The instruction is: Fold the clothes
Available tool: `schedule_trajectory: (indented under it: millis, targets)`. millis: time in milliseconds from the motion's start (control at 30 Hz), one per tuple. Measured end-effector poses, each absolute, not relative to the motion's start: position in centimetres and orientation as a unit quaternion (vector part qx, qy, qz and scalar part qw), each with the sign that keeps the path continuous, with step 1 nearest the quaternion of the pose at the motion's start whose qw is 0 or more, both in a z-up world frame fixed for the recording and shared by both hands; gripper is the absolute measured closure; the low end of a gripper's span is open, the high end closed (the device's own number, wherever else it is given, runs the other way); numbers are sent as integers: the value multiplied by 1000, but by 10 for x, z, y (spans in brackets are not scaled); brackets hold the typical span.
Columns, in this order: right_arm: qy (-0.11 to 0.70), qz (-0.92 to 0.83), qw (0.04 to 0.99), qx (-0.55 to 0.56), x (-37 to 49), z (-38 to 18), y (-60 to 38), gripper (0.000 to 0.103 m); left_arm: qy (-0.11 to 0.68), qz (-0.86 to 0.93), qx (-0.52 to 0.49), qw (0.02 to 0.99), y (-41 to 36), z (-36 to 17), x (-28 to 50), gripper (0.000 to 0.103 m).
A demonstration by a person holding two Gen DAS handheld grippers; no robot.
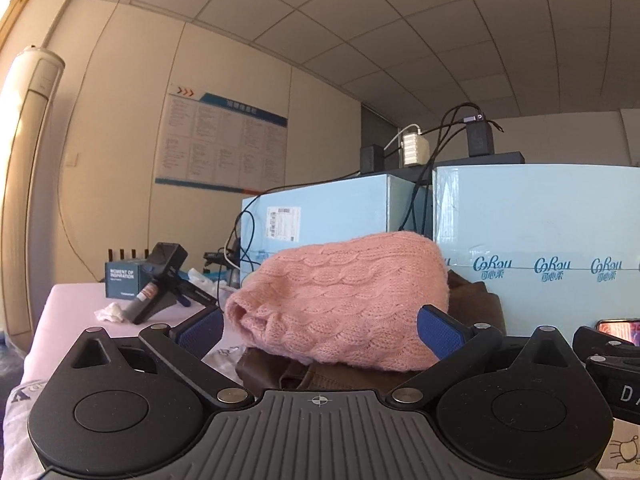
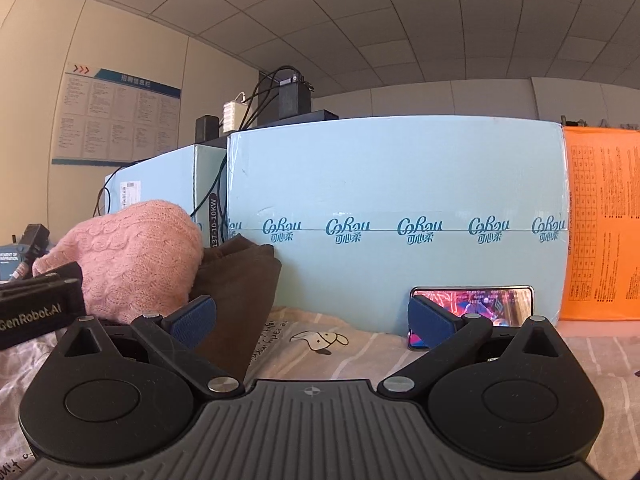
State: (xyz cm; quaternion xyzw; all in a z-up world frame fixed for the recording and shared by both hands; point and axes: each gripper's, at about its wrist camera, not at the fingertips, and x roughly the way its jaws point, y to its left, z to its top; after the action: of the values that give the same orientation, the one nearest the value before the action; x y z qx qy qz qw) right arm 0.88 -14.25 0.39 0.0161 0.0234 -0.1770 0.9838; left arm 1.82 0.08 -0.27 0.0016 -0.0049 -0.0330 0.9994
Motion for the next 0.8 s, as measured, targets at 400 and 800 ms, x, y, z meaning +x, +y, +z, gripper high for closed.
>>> schedule_trajectory:
  millis: [400,800]
  targets:
    - [11,-177,984,14,6,4,-142,0,-5,-36,3,999,-1,-3,17,0]
    - [15,-179,984,15,5,2,-141,0,-6,-35,9,999,-2,-3,17,0]
